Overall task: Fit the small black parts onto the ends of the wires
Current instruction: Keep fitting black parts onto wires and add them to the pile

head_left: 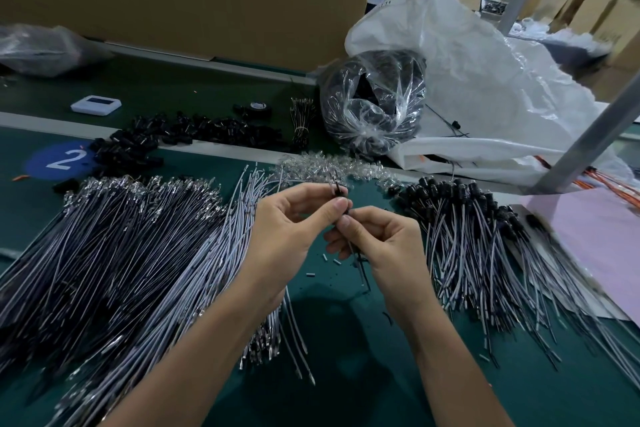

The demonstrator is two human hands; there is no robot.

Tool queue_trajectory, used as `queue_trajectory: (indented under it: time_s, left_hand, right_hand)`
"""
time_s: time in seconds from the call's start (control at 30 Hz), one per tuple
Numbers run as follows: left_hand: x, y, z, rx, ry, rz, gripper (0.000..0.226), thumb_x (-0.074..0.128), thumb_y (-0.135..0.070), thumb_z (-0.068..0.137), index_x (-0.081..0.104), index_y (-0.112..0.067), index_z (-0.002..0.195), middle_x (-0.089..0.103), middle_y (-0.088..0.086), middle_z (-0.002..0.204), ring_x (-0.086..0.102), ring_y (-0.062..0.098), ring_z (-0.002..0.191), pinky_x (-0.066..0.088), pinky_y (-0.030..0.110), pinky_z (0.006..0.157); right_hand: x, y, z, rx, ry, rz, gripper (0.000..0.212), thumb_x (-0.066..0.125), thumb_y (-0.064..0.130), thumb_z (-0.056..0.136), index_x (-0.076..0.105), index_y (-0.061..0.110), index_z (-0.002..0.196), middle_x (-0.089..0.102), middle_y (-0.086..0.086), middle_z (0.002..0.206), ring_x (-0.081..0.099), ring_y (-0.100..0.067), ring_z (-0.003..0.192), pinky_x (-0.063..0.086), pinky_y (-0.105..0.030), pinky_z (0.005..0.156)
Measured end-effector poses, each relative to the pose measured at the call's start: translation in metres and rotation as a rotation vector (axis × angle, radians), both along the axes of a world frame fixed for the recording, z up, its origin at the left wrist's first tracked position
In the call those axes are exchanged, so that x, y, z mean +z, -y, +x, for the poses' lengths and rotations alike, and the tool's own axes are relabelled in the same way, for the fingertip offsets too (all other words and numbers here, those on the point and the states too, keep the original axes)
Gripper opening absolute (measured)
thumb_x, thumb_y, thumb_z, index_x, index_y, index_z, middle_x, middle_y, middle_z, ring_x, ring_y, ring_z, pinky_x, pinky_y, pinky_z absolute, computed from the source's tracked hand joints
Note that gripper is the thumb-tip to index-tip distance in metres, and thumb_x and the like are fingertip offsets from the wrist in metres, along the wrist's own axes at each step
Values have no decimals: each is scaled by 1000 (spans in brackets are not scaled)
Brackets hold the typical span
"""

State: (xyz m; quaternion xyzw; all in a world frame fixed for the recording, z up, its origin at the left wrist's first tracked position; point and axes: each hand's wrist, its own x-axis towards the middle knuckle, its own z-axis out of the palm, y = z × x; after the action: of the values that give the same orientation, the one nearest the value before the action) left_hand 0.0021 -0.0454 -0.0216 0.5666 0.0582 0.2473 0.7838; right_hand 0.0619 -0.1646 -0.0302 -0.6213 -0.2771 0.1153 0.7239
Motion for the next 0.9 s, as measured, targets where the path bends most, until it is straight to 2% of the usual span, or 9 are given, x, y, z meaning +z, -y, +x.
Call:
queue_trajectory:
  time_s: [0.1,0.2,0.43,0.57,0.7,0.9]
  left_hand:
    - [1,-2,-1,41,18,-8,25,74,-33,73,77,-20,94,77,5,94,72,13,91,53,17,72]
    - [3,-6,-1,82,41,-61,21,73,-32,73,79,-25,92,77,4,96,70,13,96,52,18,73]
    - [4,-8,-1,87,58,-142,20,75,-27,65,80,-20,82,77,4,87,71,11,83,52,17,69]
    - [5,-9,-1,94,65,-192,19,76,-27,60,80,-19,77,77,3,83,70,9,78,53,16,68]
    - [5,-9,-1,101,63,-186,18,75,-24,62,79,-17,78,77,4,84,70,10,77,53,17,68]
    - [5,-10,-2,77,57,-187,23,77,-29,60,81,-18,80,77,4,85,70,9,77,53,16,69]
  right_hand:
    - [0,-1,0,3,-12,10,7,67,7,84,72,9,80,73,-12,69,69,-19,57,51,-21,54]
    - [-3,-2,0,8,-15,-17,8,67,3,86,71,6,81,73,-11,69,70,-19,58,51,-20,54]
    - [-2,-1,-1,9,-1,-39,6,66,1,88,72,2,86,74,-10,72,71,-17,62,52,-19,58]
    - [0,-1,-1,-27,64,-100,14,68,1,86,76,12,89,76,-7,79,70,-15,70,55,-21,68]
    - [0,-1,0,-91,105,-110,24,73,-2,82,76,21,87,74,2,72,69,-10,68,54,-20,70]
    - [-2,0,0,-126,132,-79,16,73,-1,82,71,15,79,74,-6,72,73,-21,70,56,-24,70]
